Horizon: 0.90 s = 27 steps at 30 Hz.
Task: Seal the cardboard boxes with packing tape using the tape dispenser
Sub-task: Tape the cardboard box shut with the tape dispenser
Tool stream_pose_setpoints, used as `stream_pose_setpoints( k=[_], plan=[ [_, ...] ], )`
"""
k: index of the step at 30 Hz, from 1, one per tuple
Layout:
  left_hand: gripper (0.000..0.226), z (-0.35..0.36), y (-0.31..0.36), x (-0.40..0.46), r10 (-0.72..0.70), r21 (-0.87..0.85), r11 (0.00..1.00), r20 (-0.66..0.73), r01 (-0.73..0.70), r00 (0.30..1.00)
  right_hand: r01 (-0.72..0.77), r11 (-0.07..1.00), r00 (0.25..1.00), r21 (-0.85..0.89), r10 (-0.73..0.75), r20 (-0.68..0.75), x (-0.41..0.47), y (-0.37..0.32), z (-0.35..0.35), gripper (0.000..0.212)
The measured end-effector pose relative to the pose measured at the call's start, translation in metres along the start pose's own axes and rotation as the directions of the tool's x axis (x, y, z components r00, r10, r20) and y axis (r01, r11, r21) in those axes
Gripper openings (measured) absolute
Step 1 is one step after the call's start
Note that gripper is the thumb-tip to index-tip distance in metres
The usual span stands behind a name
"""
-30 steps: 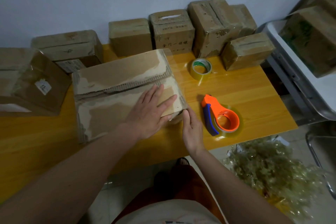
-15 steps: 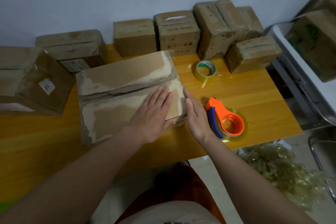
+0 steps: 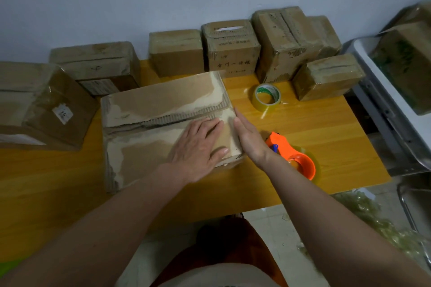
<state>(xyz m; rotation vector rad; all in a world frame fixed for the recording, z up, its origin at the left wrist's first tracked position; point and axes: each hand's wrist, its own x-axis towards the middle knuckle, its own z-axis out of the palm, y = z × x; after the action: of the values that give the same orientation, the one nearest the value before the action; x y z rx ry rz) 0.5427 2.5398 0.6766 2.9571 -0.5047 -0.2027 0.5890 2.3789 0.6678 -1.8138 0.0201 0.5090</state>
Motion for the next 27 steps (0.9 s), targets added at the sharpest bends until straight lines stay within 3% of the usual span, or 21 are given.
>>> stream_pose_setpoints(
  k=[4, 8, 12, 16, 22, 27],
  plan=[
    [0.076, 0.005, -0.003, 0.002, -0.033, -0.024, 0.999, 0.005, 0.033, 0.999, -0.068, 0.998, 0.993, 0.010, 0.066, 0.096, 0.008, -0.010, -0.012, 0.047],
    [0.077, 0.008, -0.004, 0.005, -0.098, -0.063, 0.993, 0.061, 0.102, 0.993, 0.025, 0.999, 0.994, 0.038, -0.029, 0.104, 0.023, -0.028, -0.015, 0.060],
    [0.077, 0.008, -0.002, 0.006, -0.110, -0.022, 0.994, 0.066, 0.112, 0.992, -0.042, 0.996, 0.987, 0.076, 0.030, 0.159, 0.034, -0.011, -0.007, 0.086],
    [0.080, 0.007, 0.000, 0.007, -0.117, 0.002, 0.993, 0.065, 0.117, 0.991, -0.086, 0.996, 0.975, -0.016, 0.088, 0.206, 0.035, -0.024, -0.015, 0.055],
    [0.088, -0.006, -0.003, 0.025, -0.231, -0.041, 0.972, 0.019, 0.232, 0.973, 0.028, 0.999, 0.987, 0.027, -0.032, 0.157, 0.064, -0.040, -0.013, 0.065],
    [0.087, -0.001, -0.004, 0.029, -0.237, -0.071, 0.968, 0.043, 0.240, 0.971, -0.005, 0.997, 0.981, -0.083, 0.021, 0.192, 0.078, -0.022, -0.006, 0.064]
  ],
)
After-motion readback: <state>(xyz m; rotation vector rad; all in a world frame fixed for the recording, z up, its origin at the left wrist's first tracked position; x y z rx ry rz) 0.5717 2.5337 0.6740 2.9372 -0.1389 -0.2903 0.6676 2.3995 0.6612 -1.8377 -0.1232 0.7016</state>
